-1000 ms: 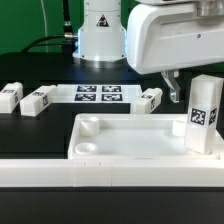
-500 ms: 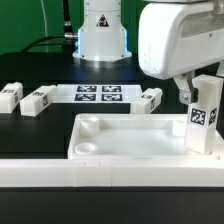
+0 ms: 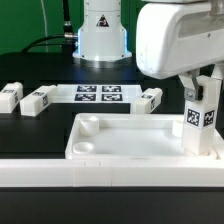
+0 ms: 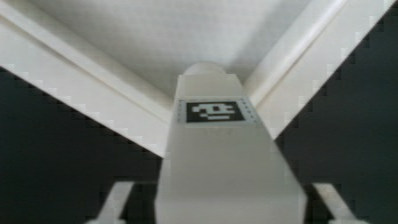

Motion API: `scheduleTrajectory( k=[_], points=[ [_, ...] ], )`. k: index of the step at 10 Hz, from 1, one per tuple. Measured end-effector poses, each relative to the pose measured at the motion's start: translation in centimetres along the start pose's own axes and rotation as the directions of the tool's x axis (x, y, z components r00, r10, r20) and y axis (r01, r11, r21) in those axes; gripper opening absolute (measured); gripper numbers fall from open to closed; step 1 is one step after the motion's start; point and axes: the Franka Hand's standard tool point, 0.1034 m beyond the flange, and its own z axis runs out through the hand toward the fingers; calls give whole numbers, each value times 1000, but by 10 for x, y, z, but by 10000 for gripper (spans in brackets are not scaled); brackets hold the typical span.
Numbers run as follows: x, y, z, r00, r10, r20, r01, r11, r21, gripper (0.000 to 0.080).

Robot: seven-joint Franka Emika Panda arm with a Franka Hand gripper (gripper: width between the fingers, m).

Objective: Assemble desk

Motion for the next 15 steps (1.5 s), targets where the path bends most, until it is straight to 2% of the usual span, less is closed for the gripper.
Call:
scheduleTrajectory(
  k=[2, 4, 8, 9, 11, 13, 15],
  points=[
    [0, 1, 0, 983, 186, -4, -186, 983, 8, 289],
    [0, 3, 0, 922, 387, -3, -387, 922, 16, 289],
    [-1, 4, 0, 703, 711, 6, -711, 702, 29, 291],
    [-1, 4, 0, 650, 760, 8, -760, 649, 27, 291],
    [-1, 4, 0, 486, 874, 19, -874, 486, 17, 291],
    [-1, 4, 0, 397, 918, 19, -918, 397, 15, 291],
    [-1, 4, 0, 402, 915, 19, -916, 402, 16, 291]
  ],
)
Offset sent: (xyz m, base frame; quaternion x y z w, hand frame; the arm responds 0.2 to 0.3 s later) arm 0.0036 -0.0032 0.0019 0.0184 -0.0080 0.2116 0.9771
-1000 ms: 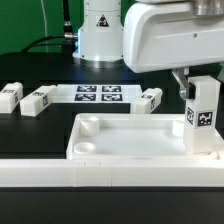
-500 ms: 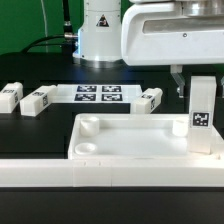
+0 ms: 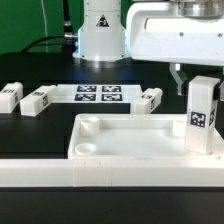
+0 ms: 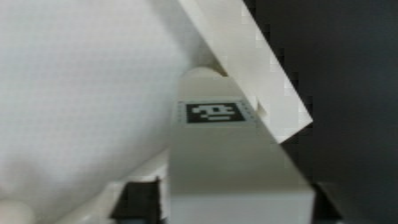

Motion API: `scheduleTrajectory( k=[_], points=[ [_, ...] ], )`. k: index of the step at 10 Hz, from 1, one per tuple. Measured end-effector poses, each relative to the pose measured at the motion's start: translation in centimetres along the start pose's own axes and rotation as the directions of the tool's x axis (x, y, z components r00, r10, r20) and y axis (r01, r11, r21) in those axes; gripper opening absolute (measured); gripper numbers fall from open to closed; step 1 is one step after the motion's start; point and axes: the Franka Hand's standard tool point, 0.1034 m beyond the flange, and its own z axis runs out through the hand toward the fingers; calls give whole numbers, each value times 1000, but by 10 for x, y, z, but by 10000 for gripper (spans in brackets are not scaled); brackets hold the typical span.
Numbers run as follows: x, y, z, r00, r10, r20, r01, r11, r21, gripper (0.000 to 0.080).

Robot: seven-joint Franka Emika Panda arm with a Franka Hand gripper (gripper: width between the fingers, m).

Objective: Assemble desk

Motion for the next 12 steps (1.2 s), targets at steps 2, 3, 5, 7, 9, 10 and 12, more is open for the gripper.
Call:
scheduleTrajectory(
  k=[2, 3, 5, 7, 9, 10, 12],
  points=[
    [0, 1, -2, 989, -147, 4, 147, 989, -2, 613],
    [-1, -1, -4, 986, -168, 3, 168, 986, 0, 639],
    [-1, -1, -3, 941, -339, 2, 339, 941, 0, 648],
    [-1, -1, -2, 871, -492, 3, 492, 871, 0, 649],
    [-4, -1, -2, 775, -632, 5, 632, 775, 0, 649],
    [-4, -1, -1, 707, -707, 1, 707, 707, 0, 649],
    [-6, -3, 1, 572, -820, -6, 820, 572, -11, 649]
  ],
)
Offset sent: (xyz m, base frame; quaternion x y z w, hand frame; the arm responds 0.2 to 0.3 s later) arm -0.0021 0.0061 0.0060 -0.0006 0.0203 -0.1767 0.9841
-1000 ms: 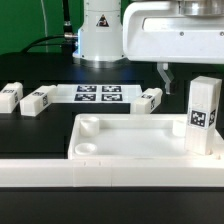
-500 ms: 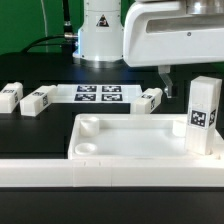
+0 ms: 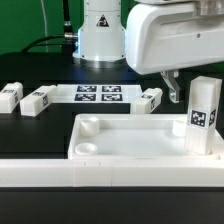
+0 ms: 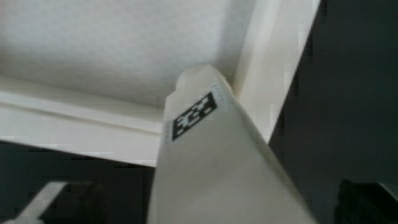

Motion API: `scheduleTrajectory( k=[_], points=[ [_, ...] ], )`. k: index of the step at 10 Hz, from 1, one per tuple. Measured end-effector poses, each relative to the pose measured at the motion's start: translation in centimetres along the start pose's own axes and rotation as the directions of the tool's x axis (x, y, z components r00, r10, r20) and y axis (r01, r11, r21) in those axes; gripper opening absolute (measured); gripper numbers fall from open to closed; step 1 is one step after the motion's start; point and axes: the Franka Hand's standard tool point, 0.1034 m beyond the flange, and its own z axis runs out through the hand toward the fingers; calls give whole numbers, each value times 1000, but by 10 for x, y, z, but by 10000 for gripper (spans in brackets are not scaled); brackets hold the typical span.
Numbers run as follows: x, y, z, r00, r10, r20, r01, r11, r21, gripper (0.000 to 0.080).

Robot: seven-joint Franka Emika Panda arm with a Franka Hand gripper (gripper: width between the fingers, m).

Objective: Assemble desk

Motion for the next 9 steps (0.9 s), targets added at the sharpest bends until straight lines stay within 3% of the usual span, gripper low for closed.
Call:
scheduleTrajectory(
  k=[3, 5, 7, 8, 9],
  points=[
    [1, 0, 3, 975, -224, -8, 224, 974, -27, 649],
    [1, 1, 3, 938, -346, -3, 346, 938, -29, 649],
    [0, 1, 4, 944, -331, -3, 331, 943, -28, 371],
    [0, 1, 4, 949, -316, -3, 316, 948, -27, 371],
    [0, 1, 4, 950, -312, -3, 311, 950, -27, 288]
  ],
)
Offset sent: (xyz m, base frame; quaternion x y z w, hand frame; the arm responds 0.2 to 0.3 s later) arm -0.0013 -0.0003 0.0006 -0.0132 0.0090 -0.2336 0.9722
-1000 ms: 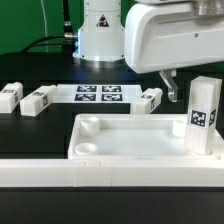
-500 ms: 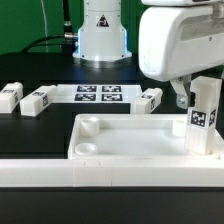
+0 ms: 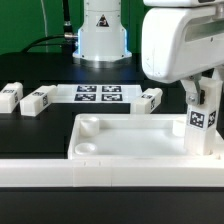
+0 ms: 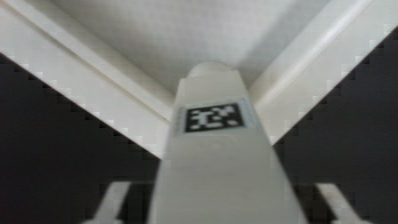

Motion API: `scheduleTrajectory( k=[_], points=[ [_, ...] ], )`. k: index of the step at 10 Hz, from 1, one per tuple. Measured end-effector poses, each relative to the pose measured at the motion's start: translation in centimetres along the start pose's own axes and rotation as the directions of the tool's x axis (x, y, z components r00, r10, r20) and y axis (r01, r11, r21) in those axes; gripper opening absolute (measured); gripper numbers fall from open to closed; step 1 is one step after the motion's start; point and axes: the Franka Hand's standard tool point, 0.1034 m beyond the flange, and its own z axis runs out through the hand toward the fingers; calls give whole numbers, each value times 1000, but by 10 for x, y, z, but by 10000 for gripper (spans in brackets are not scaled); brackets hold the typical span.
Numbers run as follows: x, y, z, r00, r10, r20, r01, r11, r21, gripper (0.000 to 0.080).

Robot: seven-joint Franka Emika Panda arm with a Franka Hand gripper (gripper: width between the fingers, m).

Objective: Assemble desk

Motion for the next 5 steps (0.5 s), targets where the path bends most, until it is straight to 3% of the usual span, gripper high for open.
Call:
scheduleTrajectory(
  k=[5],
  points=[
    [0, 0, 0, 950, 313, -1, -313, 950, 4, 288]
  ],
)
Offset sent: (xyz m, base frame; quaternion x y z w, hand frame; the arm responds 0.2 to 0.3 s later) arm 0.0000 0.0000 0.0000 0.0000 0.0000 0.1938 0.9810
